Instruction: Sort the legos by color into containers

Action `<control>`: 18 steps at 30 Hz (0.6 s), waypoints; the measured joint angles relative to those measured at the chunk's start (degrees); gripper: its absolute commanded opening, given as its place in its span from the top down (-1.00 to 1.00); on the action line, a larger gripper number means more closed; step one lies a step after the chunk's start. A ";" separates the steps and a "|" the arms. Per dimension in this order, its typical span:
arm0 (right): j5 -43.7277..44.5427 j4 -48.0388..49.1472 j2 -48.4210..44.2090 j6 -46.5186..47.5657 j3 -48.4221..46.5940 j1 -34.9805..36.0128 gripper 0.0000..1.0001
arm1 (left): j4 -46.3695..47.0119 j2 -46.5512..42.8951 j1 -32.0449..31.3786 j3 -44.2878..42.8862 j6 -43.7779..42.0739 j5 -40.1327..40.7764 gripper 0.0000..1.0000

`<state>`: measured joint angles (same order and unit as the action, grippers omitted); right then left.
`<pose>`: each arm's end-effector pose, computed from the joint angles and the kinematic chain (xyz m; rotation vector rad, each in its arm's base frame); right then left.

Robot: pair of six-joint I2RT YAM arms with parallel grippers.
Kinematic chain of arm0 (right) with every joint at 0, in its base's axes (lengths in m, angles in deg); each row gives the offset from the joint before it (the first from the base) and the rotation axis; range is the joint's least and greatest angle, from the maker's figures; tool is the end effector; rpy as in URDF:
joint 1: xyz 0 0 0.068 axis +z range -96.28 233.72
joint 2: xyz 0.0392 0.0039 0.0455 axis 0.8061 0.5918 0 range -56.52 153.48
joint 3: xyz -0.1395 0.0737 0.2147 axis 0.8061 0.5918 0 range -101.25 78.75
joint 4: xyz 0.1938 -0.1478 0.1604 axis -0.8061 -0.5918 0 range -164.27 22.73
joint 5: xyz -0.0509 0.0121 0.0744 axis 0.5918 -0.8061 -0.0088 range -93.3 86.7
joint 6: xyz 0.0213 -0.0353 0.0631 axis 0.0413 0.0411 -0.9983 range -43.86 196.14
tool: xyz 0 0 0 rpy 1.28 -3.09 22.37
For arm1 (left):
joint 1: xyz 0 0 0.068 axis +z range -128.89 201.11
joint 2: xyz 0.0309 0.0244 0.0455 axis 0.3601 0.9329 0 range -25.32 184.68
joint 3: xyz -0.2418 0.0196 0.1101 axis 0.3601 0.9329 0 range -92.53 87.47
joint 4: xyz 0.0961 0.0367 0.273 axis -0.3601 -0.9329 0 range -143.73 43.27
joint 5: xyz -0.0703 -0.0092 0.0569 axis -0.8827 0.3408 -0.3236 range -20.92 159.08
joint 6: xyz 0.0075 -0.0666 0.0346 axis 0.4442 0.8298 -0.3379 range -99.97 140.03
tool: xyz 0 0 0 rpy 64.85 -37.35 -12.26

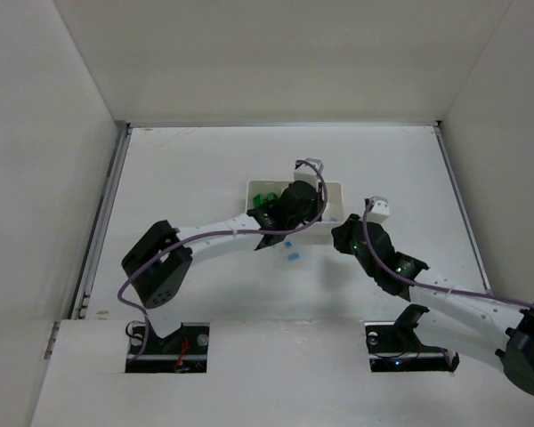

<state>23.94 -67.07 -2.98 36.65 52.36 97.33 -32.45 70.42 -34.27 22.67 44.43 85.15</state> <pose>0.2065 0.1565 0.1883 0.2241 2.0011 0.4491 0.2667 -0.3551 0.2398 0.3147 1.8839 -0.7013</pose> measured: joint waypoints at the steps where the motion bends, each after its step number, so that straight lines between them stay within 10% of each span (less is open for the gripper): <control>1: 0.00 -0.24 -0.61 -0.09 0.28 0.00 0.57 | 0.13 2.27 0.02 -1.75 -0.22 -0.31 0.72; 8: 0.13 -1.31 -2.60 -1.05 1.31 0.35 0.51 | -0.87 11.78 0.37 -6.93 -1.31 -2.14 0.25; 18: -0.81 0.07 2.12 -0.33 1.29 6.27 0.54 | 0.55 -0.55 0.55 3.63 -1.33 -0.79 0.43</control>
<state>23.13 -67.00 -0.86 36.33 53.65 103.60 -31.90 69.88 -33.72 26.30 43.10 84.37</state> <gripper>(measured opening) 0.240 0.306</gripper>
